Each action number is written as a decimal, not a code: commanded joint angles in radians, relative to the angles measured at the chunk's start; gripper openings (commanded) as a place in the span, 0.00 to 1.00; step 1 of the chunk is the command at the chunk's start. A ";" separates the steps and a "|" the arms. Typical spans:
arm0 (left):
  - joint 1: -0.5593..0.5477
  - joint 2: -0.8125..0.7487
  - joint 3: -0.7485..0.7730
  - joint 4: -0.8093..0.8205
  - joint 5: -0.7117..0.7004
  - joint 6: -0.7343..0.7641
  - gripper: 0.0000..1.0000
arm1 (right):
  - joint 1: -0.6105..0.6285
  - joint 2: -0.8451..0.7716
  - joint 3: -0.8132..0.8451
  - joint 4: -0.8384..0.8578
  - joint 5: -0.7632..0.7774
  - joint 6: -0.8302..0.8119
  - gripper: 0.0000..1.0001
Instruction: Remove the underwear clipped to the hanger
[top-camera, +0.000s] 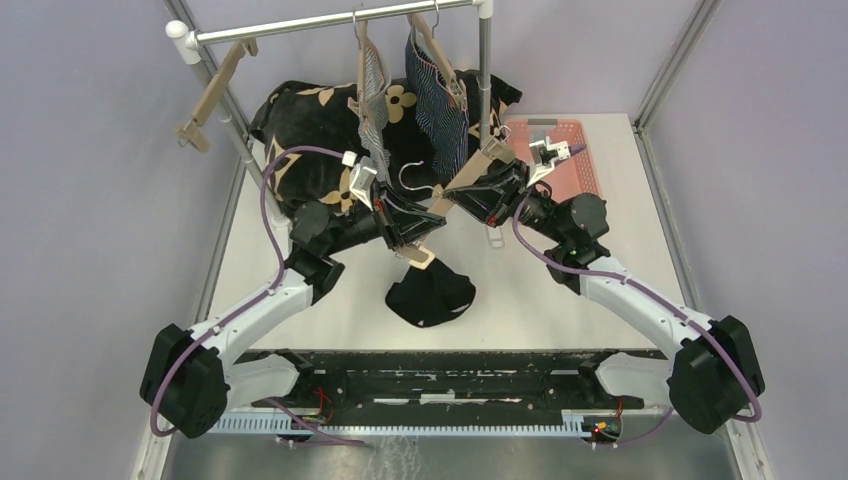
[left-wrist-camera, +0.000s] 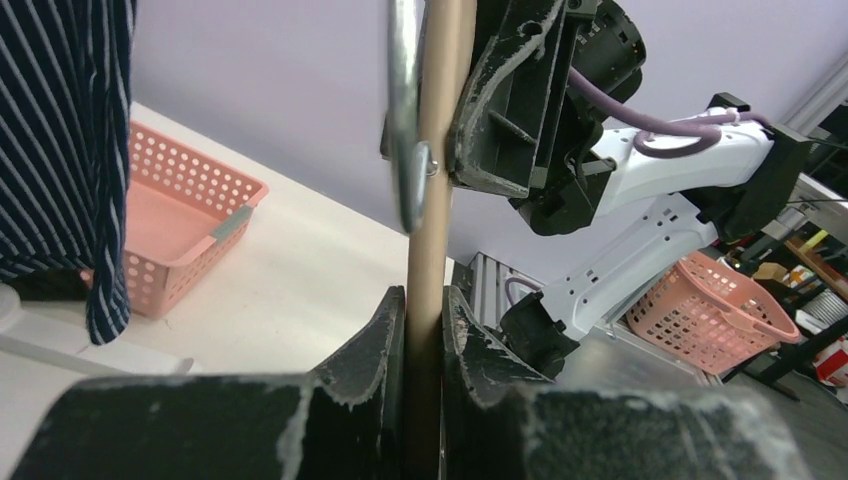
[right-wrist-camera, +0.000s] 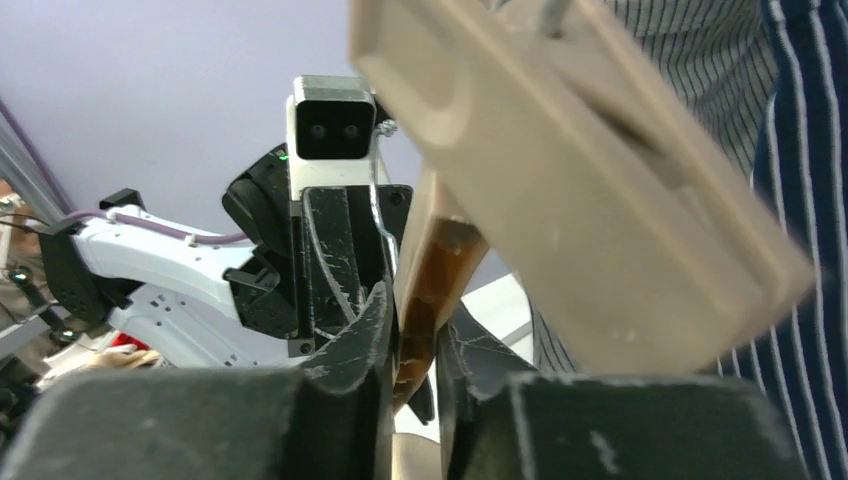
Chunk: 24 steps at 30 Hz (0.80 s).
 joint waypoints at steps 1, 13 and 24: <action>-0.027 0.020 0.010 0.105 0.036 -0.061 0.03 | 0.005 0.008 0.065 0.057 -0.002 0.003 0.02; -0.027 -0.113 0.031 -0.271 -0.027 0.230 0.88 | 0.004 -0.054 0.054 -0.008 -0.003 -0.032 0.01; -0.026 -0.176 0.012 -0.409 -0.125 0.338 0.99 | 0.004 -0.108 0.038 0.009 -0.026 0.007 0.01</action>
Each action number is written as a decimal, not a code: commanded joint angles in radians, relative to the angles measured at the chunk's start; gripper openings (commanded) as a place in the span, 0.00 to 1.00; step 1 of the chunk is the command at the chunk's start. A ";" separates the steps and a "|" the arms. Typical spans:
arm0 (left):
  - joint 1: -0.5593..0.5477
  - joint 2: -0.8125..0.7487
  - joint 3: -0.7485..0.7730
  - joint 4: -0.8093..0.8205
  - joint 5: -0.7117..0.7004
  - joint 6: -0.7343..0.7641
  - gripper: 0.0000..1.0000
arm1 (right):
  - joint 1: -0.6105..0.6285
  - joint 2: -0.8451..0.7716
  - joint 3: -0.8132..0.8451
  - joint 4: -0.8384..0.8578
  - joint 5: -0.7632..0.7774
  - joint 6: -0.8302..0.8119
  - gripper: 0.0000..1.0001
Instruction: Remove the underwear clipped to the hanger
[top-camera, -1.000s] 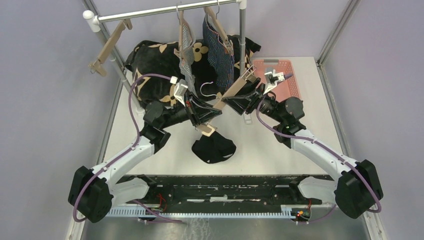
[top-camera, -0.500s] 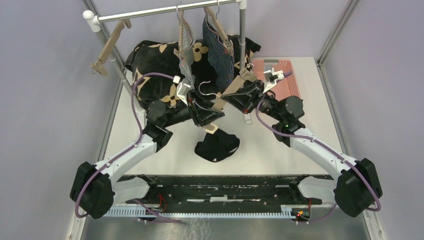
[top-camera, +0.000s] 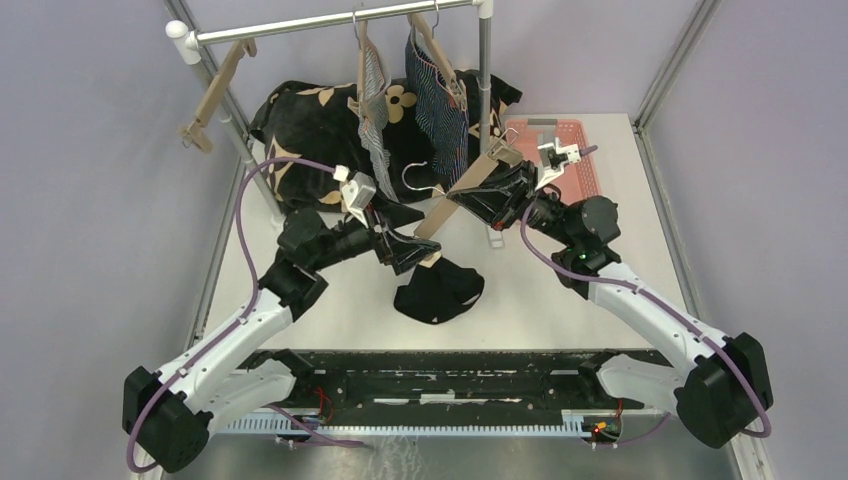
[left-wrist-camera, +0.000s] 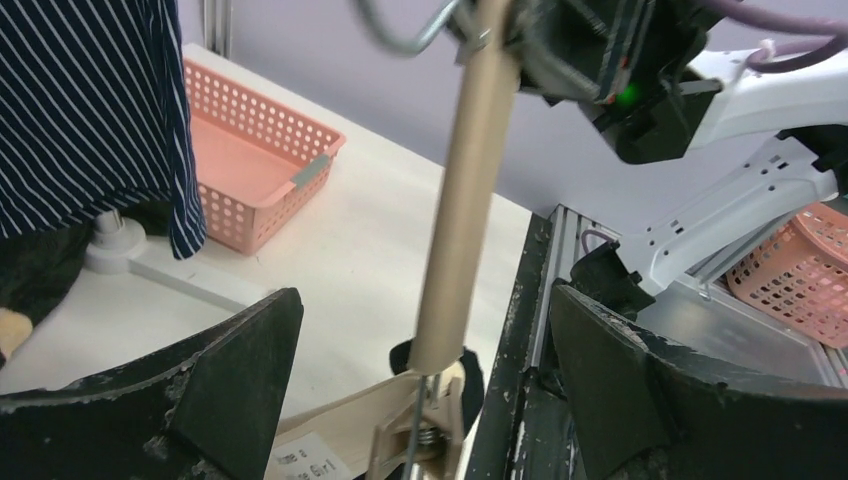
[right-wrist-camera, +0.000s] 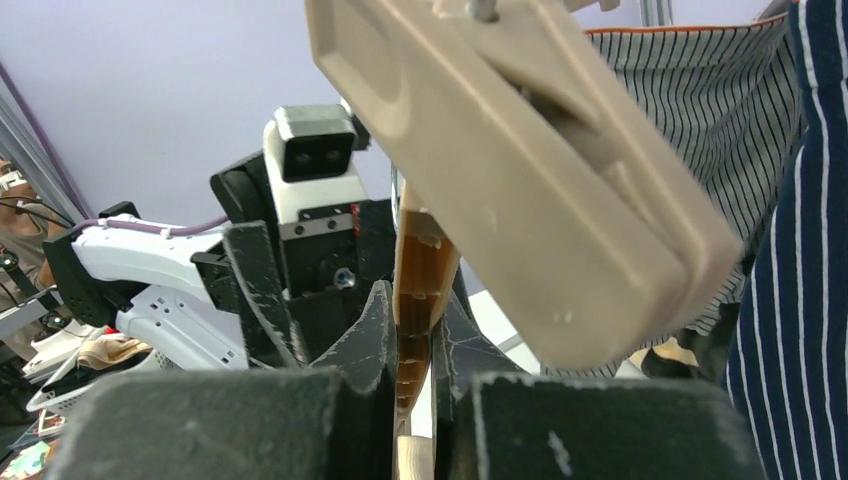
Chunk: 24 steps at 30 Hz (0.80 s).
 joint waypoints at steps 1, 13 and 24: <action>-0.001 0.035 0.001 -0.006 0.018 0.043 0.99 | 0.001 -0.045 0.021 0.063 -0.007 0.014 0.01; -0.001 0.077 -0.008 0.029 0.043 0.018 0.40 | 0.001 -0.063 0.022 0.010 0.009 -0.022 0.01; -0.001 0.054 0.027 0.000 0.061 0.023 0.39 | 0.001 -0.057 0.023 -0.001 -0.007 -0.023 0.01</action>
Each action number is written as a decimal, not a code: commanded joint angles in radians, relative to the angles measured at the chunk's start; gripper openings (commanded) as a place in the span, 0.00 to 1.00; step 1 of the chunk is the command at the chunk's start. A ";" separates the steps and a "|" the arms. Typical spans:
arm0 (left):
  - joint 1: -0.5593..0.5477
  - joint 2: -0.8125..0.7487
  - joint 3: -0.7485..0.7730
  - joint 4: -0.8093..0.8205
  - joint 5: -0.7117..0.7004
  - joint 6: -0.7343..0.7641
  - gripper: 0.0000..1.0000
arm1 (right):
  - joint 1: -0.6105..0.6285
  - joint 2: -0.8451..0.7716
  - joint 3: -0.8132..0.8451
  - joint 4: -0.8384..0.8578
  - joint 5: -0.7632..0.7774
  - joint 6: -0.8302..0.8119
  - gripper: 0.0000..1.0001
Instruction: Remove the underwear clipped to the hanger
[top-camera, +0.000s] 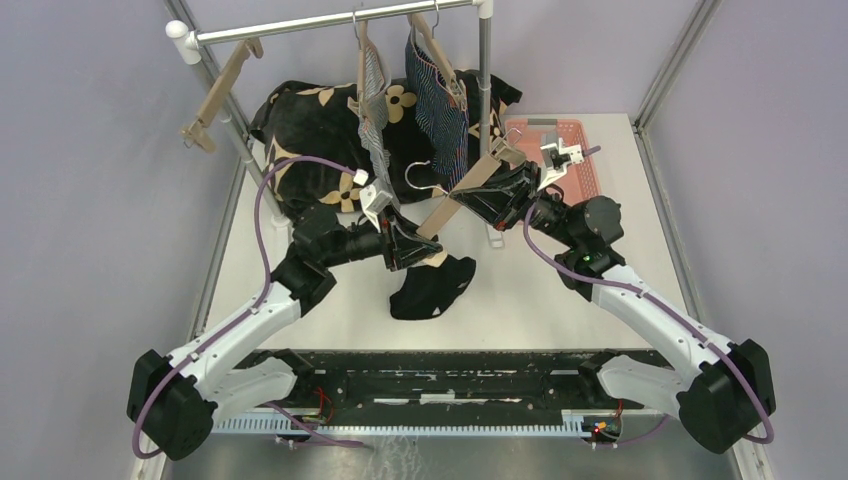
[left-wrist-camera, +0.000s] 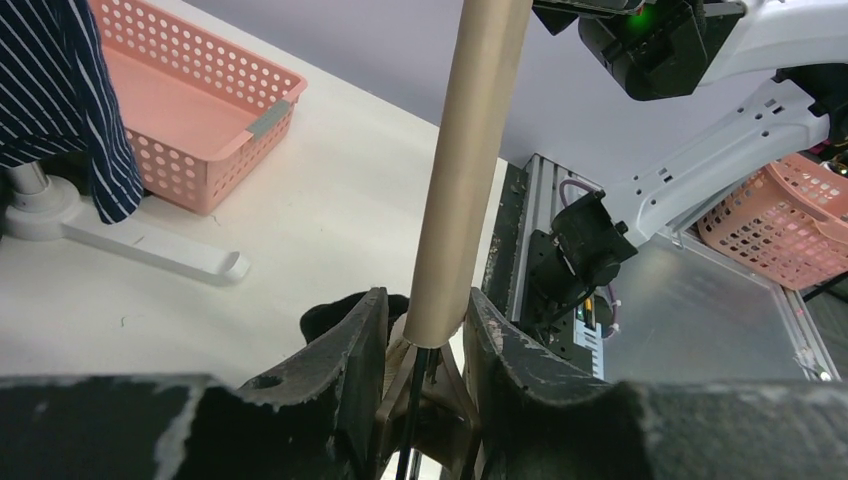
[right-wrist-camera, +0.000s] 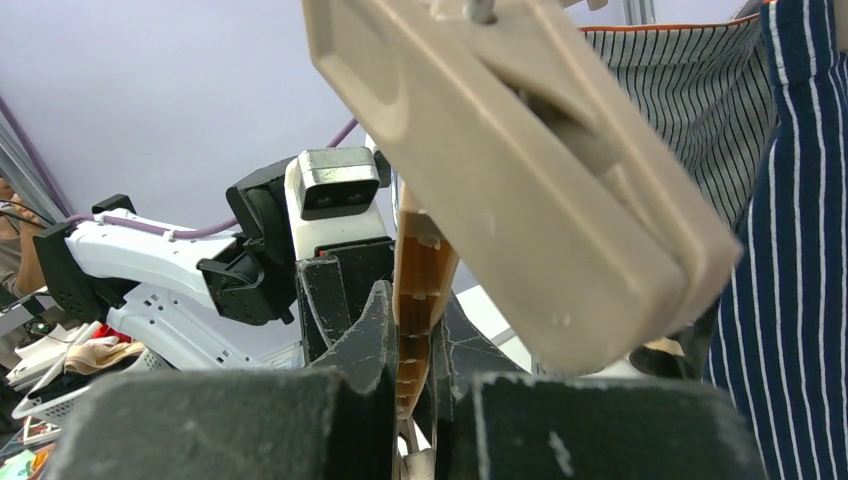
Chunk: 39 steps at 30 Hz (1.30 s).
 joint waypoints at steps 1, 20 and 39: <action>0.007 -0.030 0.041 0.015 -0.033 0.006 0.39 | 0.005 -0.024 0.024 0.041 -0.022 -0.010 0.01; 0.007 -0.083 0.033 -0.075 -0.056 0.047 0.71 | 0.004 -0.048 0.032 0.019 -0.022 -0.021 0.01; 0.008 -0.152 0.028 -0.162 -0.127 0.078 0.33 | 0.004 -0.046 0.048 -0.011 -0.026 -0.036 0.01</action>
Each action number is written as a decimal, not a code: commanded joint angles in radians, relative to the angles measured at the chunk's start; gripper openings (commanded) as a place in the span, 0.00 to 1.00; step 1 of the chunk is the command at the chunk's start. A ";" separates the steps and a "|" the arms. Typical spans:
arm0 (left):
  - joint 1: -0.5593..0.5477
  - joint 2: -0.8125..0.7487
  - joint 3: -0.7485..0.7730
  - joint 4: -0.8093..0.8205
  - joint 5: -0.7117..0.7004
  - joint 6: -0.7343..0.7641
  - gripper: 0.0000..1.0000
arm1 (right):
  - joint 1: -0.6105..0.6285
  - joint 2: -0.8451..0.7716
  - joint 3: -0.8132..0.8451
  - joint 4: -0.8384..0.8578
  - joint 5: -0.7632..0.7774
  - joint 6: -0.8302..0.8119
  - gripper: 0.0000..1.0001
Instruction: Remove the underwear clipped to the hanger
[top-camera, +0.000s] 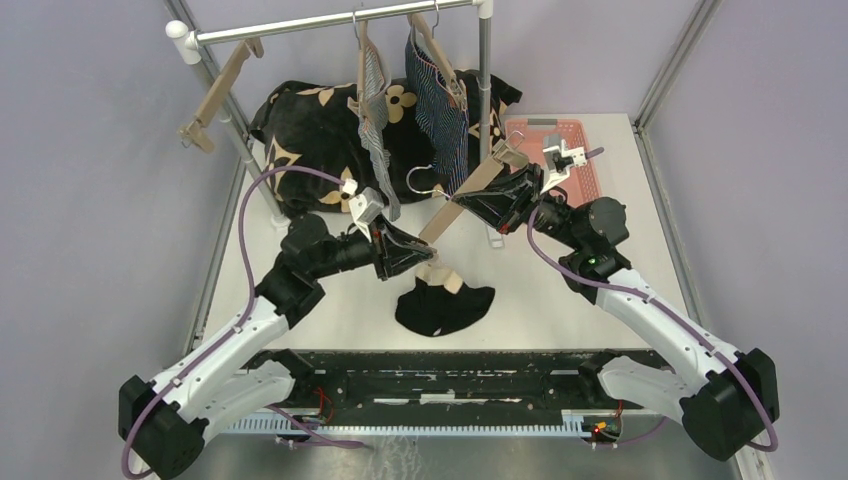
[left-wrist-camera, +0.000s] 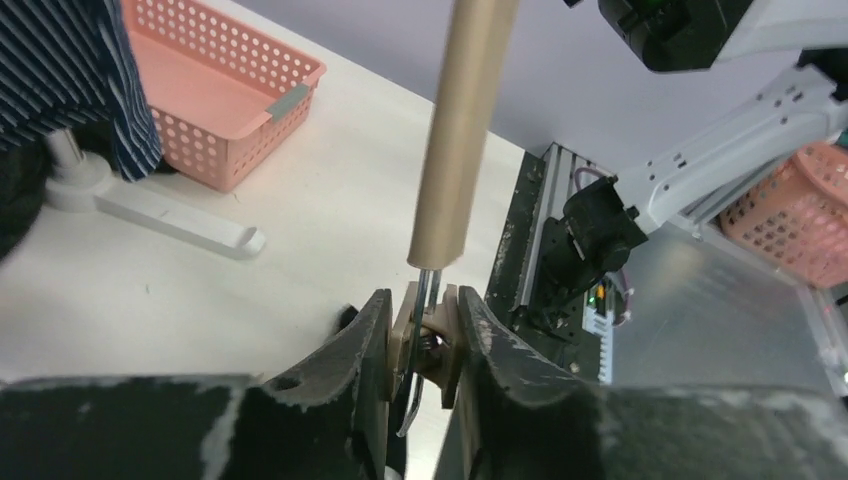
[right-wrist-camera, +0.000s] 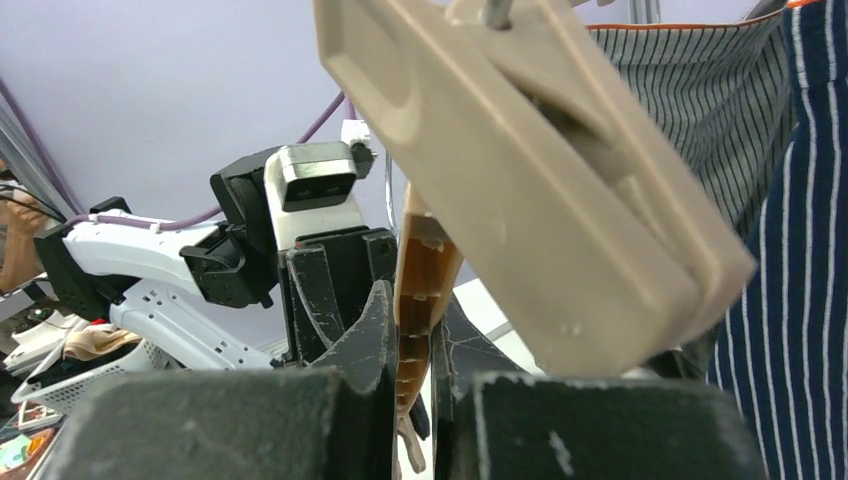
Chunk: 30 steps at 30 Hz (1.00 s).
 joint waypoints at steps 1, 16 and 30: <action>0.010 -0.047 0.049 -0.027 -0.081 0.035 0.44 | 0.005 -0.008 0.045 0.044 -0.008 -0.006 0.01; 0.009 0.005 0.142 -0.021 -0.045 0.057 0.82 | 0.006 -0.010 0.048 0.053 -0.024 0.020 0.01; 0.010 0.042 0.142 0.055 0.011 0.017 0.56 | 0.012 -0.003 0.046 0.065 -0.031 0.029 0.01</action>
